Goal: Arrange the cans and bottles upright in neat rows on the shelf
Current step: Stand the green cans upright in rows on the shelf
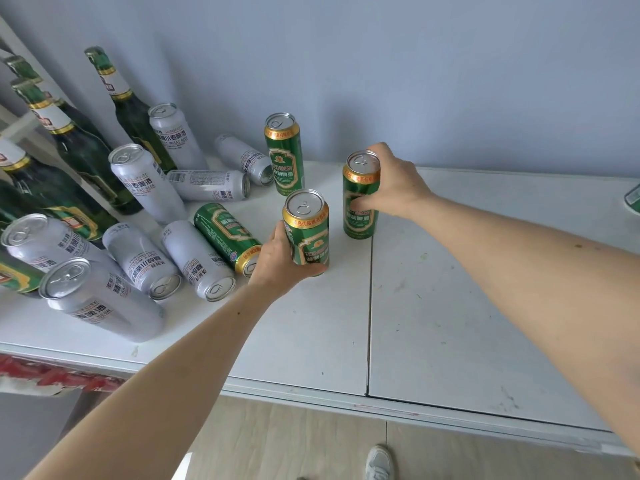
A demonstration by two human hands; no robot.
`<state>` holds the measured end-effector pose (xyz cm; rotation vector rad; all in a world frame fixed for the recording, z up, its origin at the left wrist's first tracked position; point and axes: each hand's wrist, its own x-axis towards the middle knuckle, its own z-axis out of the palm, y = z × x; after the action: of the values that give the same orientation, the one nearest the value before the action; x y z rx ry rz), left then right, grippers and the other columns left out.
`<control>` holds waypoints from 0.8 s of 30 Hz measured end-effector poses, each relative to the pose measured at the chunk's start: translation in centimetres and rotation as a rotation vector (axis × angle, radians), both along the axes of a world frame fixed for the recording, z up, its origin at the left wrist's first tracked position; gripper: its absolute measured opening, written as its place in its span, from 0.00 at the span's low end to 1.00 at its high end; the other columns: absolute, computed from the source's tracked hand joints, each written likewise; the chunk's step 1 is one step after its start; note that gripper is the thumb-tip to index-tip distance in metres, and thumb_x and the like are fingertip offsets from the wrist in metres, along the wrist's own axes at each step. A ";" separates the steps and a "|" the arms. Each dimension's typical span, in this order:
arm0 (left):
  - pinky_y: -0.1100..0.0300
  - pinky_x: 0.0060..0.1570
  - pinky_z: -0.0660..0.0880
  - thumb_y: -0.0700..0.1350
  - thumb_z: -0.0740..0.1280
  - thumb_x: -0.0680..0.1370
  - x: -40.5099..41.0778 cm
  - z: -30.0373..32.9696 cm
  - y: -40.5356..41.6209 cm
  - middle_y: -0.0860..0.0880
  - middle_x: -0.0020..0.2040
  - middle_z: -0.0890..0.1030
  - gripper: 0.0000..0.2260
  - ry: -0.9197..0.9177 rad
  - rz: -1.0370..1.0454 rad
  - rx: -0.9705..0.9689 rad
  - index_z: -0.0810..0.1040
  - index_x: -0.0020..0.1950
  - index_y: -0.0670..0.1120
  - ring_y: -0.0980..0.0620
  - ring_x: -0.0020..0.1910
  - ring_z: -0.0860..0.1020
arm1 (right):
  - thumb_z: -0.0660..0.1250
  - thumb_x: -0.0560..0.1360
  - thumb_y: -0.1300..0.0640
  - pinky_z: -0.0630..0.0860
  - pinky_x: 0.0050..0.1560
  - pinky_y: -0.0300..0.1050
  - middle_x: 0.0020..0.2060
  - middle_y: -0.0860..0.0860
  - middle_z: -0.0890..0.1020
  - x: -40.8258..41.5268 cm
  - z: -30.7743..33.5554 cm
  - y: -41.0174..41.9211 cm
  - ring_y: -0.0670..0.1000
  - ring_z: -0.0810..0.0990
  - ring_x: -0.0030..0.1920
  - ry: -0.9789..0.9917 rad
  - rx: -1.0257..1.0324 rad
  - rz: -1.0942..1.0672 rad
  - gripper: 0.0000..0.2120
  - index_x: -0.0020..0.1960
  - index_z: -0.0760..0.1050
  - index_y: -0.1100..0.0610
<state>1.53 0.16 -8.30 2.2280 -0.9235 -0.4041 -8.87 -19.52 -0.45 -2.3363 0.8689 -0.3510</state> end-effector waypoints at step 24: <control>0.66 0.45 0.73 0.51 0.82 0.60 -1.2 3.6 -2.7 0.55 0.48 0.80 0.31 0.031 -0.171 0.086 0.74 0.58 0.50 0.55 0.47 0.78 | 0.79 0.64 0.53 0.72 0.47 0.45 0.53 0.53 0.78 -6.0 2.2 -2.1 0.56 0.76 0.52 0.053 0.038 -0.045 0.35 0.62 0.62 0.53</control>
<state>0.34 -2.51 -4.68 2.2200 -1.1036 -0.5643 -14.88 -21.62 1.75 -2.3031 0.9470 -0.2898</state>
